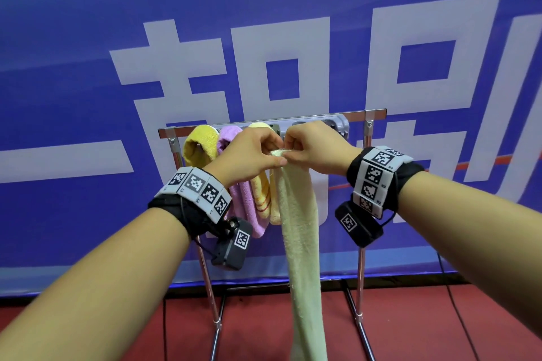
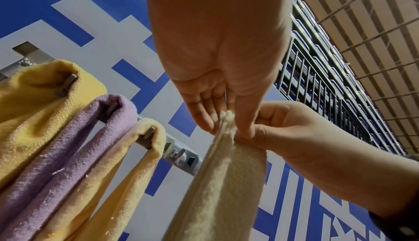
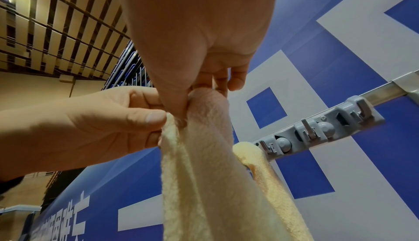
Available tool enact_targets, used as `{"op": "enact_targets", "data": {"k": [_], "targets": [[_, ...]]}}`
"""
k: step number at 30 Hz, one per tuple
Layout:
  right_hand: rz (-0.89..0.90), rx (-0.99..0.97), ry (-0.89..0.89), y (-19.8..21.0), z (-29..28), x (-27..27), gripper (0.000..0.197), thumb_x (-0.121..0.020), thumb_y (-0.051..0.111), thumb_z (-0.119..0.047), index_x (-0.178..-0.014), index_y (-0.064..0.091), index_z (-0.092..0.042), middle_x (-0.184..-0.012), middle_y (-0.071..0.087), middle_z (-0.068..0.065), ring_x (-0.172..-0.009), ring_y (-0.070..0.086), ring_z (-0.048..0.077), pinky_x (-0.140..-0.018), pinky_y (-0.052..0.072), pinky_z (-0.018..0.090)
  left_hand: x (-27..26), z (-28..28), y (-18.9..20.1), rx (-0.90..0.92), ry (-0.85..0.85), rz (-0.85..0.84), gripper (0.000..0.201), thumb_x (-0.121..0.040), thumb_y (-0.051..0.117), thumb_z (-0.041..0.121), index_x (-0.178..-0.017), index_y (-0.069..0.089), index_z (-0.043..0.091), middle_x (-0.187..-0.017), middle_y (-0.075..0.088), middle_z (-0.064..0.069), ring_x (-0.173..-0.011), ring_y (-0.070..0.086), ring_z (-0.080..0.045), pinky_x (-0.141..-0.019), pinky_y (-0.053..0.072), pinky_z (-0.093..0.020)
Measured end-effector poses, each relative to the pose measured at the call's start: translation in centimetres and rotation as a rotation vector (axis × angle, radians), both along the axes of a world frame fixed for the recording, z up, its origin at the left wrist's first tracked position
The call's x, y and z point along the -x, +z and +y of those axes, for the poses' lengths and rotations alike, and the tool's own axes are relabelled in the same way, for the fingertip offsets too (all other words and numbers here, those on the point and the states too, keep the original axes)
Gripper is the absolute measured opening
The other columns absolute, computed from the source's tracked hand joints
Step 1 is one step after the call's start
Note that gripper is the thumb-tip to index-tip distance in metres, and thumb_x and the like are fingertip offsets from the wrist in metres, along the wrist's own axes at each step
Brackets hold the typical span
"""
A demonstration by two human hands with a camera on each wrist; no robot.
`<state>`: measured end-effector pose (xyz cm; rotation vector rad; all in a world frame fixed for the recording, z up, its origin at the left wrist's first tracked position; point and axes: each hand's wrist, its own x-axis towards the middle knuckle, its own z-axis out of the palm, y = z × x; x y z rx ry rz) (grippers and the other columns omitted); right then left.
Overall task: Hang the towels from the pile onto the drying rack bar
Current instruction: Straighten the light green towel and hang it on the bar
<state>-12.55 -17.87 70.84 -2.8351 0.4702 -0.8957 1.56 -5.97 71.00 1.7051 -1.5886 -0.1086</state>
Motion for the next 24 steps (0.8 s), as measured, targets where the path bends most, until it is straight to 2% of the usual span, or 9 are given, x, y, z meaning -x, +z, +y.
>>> {"op": "enact_targets", "data": {"k": [3, 8, 12, 14, 16, 18, 20, 22, 24], "targets": [[-0.016, 0.005, 0.018, -0.1, -0.1, 0.1, 0.024, -0.086, 0.068, -0.044, -0.077, 0.058, -0.024, -0.072, 0.059, -0.01, -0.065, 0.051, 0.007, -0.059, 0.047, 0.035, -0.1, -0.4, -0.3, 0.049, 0.031, 0.0, 0.022, -0.083, 0.077, 0.012, -0.104, 0.07, 0.011, -0.094, 0.071, -0.001, -0.086, 0.068, -0.011, -0.078, 0.056, -0.021], [0.081, 0.024, 0.031, 0.1, -0.6, 1.0, 0.027, -0.088, 0.066, -0.041, -0.081, 0.072, -0.016, -0.065, 0.059, -0.007, -0.062, 0.051, 0.007, -0.06, 0.044, 0.032, -0.2, -0.3, -0.6, 0.075, 0.085, -0.064, 0.017, -0.082, 0.075, 0.007, -0.096, 0.072, 0.016, -0.084, 0.069, 0.007, -0.073, 0.061, 0.0, -0.069, 0.047, -0.013], [0.136, 0.078, -0.002, -0.1, -1.0, 1.4, 0.028, -0.086, 0.066, -0.044, -0.082, 0.074, -0.018, -0.087, 0.059, -0.001, -0.088, 0.048, 0.017, -0.077, 0.045, 0.039, -0.4, -0.2, -0.8, 0.067, 0.1, -0.091, 0.017, -0.082, 0.074, 0.007, -0.097, 0.073, 0.016, -0.084, 0.07, 0.007, -0.076, 0.063, -0.004, -0.072, 0.05, -0.019], [0.13, 0.05, -0.015, -0.1, -1.2, 1.7, 0.023, -0.085, 0.07, -0.042, -0.084, 0.074, -0.019, -0.095, 0.052, -0.001, -0.092, 0.047, 0.016, -0.082, 0.045, 0.039, -0.4, -0.1, -0.7, 0.076, 0.099, -0.093, 0.017, -0.082, 0.074, 0.006, -0.098, 0.074, 0.013, -0.085, 0.071, 0.005, -0.078, 0.065, -0.007, -0.075, 0.051, -0.023], [0.136, -0.016, 0.005, 0.1, -1.2, 2.1, 0.023, -0.087, 0.07, -0.04, -0.089, 0.074, -0.017, -0.099, 0.056, -0.002, -0.092, 0.053, 0.015, -0.085, 0.047, 0.037, -0.4, 0.2, -0.4, 0.081, 0.099, -0.093, 0.018, -0.082, 0.074, 0.006, -0.099, 0.074, 0.012, -0.088, 0.072, 0.001, -0.084, 0.067, -0.013, -0.079, 0.055, -0.027], [0.129, -0.086, 0.011, 0.3, -1.1, 2.3, 0.024, -0.088, 0.07, -0.038, -0.092, 0.074, -0.015, -0.096, 0.065, -0.001, -0.09, 0.06, 0.016, -0.082, 0.051, 0.036, -0.4, 0.4, -0.2, 0.082, 0.105, -0.103, 0.018, -0.083, 0.073, 0.006, -0.1, 0.074, 0.012, -0.089, 0.073, 0.001, -0.085, 0.067, -0.014, -0.08, 0.055, -0.027], [0.093, -0.142, 0.001, 0.5, -1.2, 2.3, 0.023, -0.087, 0.071, -0.035, -0.091, 0.074, -0.012, -0.086, 0.069, -0.001, -0.083, 0.064, 0.016, -0.072, 0.052, 0.029, -0.4, 0.5, 0.0, 0.085, 0.11, -0.114, 0.017, -0.084, 0.072, 0.008, -0.1, 0.074, 0.013, -0.088, 0.072, 0.004, -0.083, 0.066, -0.01, -0.078, 0.053, -0.023], [0.05, -0.178, -0.004, 0.6, -1.3, 2.0, 0.022, -0.084, 0.074, -0.033, -0.086, 0.074, -0.012, -0.077, 0.068, -0.002, -0.074, 0.062, 0.014, -0.062, 0.046, 0.024, -0.4, 0.6, 0.2, 0.097, 0.116, -0.118, 0.016, -0.085, 0.071, 0.008, -0.1, 0.074, 0.013, -0.085, 0.069, 0.008, -0.078, 0.062, -0.003, -0.074, 0.049, -0.014], [-0.017, -0.2, -0.013, 0.6, -1.4, 1.7, 0.019, -0.081, 0.076, -0.032, -0.081, 0.073, -0.013, -0.071, 0.066, -0.003, -0.066, 0.058, 0.011, -0.06, 0.045, 0.024, -0.4, 0.7, 0.4, 0.109, 0.126, -0.109, 0.015, -0.086, 0.07, 0.007, -0.099, 0.073, 0.013, -0.082, 0.066, 0.012, -0.073, 0.058, 0.002, -0.067, 0.044, -0.006]]}}
